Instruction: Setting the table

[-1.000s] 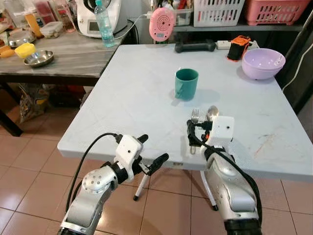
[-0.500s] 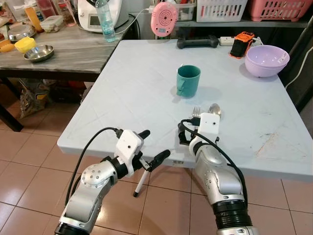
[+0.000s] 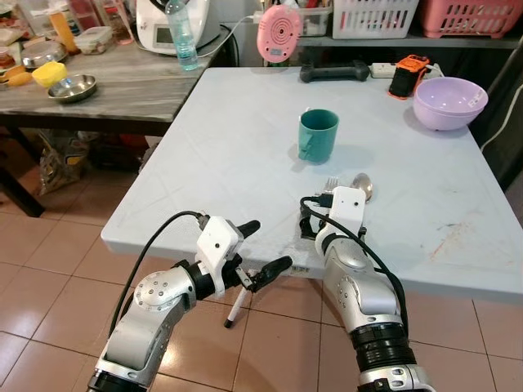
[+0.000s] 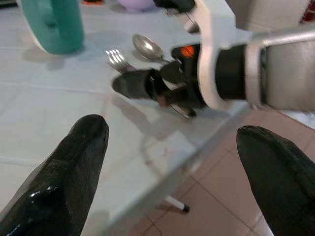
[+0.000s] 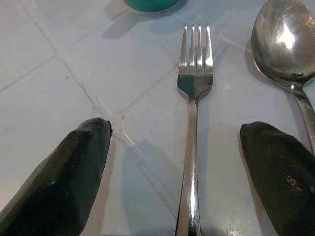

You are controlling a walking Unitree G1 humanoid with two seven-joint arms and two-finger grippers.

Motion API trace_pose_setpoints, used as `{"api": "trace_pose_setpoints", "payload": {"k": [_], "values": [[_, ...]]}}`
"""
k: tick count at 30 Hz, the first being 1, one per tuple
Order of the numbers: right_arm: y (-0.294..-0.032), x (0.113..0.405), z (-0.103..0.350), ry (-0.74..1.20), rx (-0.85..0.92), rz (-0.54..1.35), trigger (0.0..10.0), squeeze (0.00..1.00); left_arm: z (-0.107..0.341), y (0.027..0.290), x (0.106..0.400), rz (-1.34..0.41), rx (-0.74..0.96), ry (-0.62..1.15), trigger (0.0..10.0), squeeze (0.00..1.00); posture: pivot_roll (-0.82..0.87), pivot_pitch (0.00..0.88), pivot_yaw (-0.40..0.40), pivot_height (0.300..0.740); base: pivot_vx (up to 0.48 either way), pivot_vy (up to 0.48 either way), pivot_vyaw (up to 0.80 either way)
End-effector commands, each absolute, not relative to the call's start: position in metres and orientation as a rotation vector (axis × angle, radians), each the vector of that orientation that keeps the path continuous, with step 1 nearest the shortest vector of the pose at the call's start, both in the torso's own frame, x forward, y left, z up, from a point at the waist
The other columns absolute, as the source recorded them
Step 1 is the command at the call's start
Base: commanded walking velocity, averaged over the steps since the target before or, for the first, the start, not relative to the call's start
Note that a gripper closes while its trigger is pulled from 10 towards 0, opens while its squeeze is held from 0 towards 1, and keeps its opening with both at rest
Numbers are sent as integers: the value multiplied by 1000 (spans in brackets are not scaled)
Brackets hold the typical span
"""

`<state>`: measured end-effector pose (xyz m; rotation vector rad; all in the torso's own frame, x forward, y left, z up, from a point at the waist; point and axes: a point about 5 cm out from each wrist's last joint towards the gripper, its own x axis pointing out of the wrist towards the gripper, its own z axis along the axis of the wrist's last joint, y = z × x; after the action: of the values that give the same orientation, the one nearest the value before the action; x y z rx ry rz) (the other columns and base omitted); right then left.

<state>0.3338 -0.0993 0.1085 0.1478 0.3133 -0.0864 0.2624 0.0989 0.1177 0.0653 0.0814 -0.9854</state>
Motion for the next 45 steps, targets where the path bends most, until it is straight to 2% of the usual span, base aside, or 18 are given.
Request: {"api": "trace_pose_setpoints", "payload": {"k": [1, 2, 3, 4, 8, 9, 10, 12, 19, 27, 45], "values": [[-101, 334, 101, 353, 163, -99, 7608, 0, 119, 100, 262, -995, 100, 80, 10000, 0, -45, 86, 82, 740, 0, 0, 0], [-101, 335, 101, 351, 162, -100, 3412, 0, 119, 102, 263, -988, 103, 80, 10000, 0, -45, 86, 83, 740, 0, 0, 0], [-101, 335, 101, 351, 162, -100, 3412, 0, 119, 102, 263, -988, 103, 80, 10000, 0, -45, 86, 83, 740, 0, 0, 0], [-102, 337, 101, 348, 153, -105, 0, 0, 119, 102, 263, -988, 110, 83, 10000, 0, -47, 87, 84, 740, 0, 0, 0], [-105, 341, 102, 348, 128, -130, 235, 0, 119, 101, 262, -996, 116, 87, 10000, 0, -48, 84, 85, 740, 0, 0, 0], [-106, 342, 102, 342, 122, -135, 1294, 0, 118, 101, 262, -1000, 120, 87, 10000, 0, -48, 84, 85, 740, 0, 0, 0], [-107, 343, 103, 336, 117, -141, 510, 0, 118, 100, 262, -1005, 122, 89, 10000, 0, -49, 84, 86, 740, 0, 0, 0], [-107, 344, 103, 337, 124, -147, 0, 0, 117, 100, 262, -1006, 124, 90, 10000, 0, -50, 82, 86, 740, 0, 0, 0], [-106, 348, 105, 347, 154, -204, 0, 0, 117, 100, 263, -1006, 130, 88, 10000, 0, -48, 81, 83, 740, 0, 0, 0], [-97, 344, 100, 374, 191, -185, 0, 0, 116, 99, 262, -1008, 136, 88, 10000, 0, -47, 80, 82, 740, 0, 0, 0], [-97, 330, 82, 515, 143, -136, 0, 0, 115, 98, 262, -1007, 146, 93, 10000, 0, -52, 83, 84, 740, 0, 0, 0]]}}
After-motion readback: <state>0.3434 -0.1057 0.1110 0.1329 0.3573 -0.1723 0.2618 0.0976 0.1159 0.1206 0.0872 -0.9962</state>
